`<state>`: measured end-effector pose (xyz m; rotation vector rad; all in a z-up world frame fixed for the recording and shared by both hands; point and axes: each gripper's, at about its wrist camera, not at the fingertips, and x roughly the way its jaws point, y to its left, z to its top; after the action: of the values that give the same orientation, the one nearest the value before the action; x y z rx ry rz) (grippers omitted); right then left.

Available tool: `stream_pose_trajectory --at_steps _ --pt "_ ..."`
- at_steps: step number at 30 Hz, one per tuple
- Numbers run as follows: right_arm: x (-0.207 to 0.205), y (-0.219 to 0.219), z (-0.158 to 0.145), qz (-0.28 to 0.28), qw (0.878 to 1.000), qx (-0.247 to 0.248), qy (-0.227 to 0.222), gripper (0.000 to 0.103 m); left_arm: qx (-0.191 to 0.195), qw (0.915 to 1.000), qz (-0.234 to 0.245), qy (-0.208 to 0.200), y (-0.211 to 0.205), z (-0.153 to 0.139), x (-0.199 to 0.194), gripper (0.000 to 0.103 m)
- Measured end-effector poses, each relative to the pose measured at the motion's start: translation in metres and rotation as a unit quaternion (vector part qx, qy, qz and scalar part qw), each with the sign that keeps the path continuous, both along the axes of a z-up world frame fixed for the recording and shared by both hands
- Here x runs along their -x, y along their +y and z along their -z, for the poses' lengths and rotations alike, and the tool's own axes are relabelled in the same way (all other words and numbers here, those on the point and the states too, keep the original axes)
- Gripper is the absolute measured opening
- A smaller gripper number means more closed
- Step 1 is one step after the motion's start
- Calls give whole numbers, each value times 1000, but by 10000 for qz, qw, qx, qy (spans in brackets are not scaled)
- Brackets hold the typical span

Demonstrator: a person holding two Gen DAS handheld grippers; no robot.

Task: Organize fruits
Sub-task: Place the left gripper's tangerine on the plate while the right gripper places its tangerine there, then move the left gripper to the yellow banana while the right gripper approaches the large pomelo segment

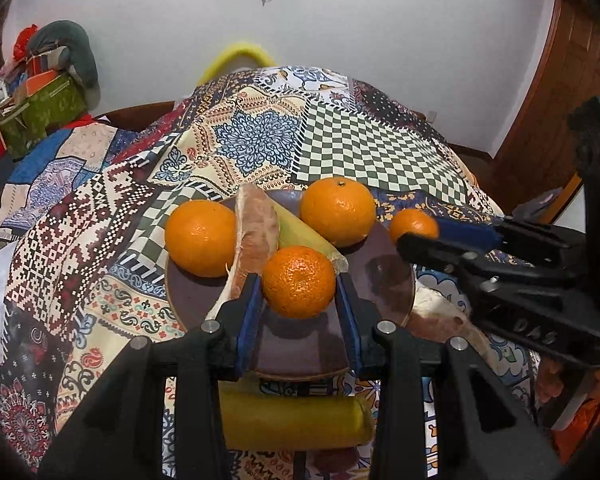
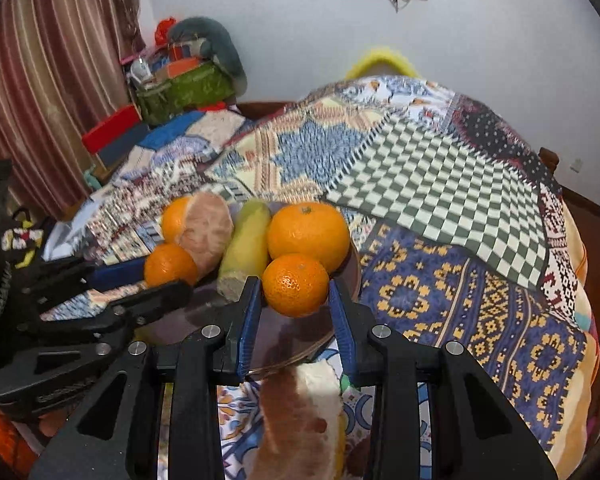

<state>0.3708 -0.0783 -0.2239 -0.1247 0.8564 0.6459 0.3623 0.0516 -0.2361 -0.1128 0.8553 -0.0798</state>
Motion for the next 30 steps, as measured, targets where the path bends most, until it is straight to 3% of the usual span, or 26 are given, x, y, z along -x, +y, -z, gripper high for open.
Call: stream_pose_trajectory --at_steps 11,14,23,25,30 --pt "-5 1 11 -57 9998 56 187 33 1 10000 20 -30 -1 -1 -2 37" --pt "-3 2 7 -73 9998 70 141 40 16 10000 28 -65 -2 -4 2 37" --pt "23 -3 -16 -65 9997 151 -203 43 -164 9997 35 -173 -6 -18 31 51" --pt "32 -6 -22 -82 9994 188 -279 43 -110 9998 23 -167 -5 -21 40 57" --pt "53 -18 -32 -26 9992 194 -345 43 29 10000 4 44 -6 -17 59 60"
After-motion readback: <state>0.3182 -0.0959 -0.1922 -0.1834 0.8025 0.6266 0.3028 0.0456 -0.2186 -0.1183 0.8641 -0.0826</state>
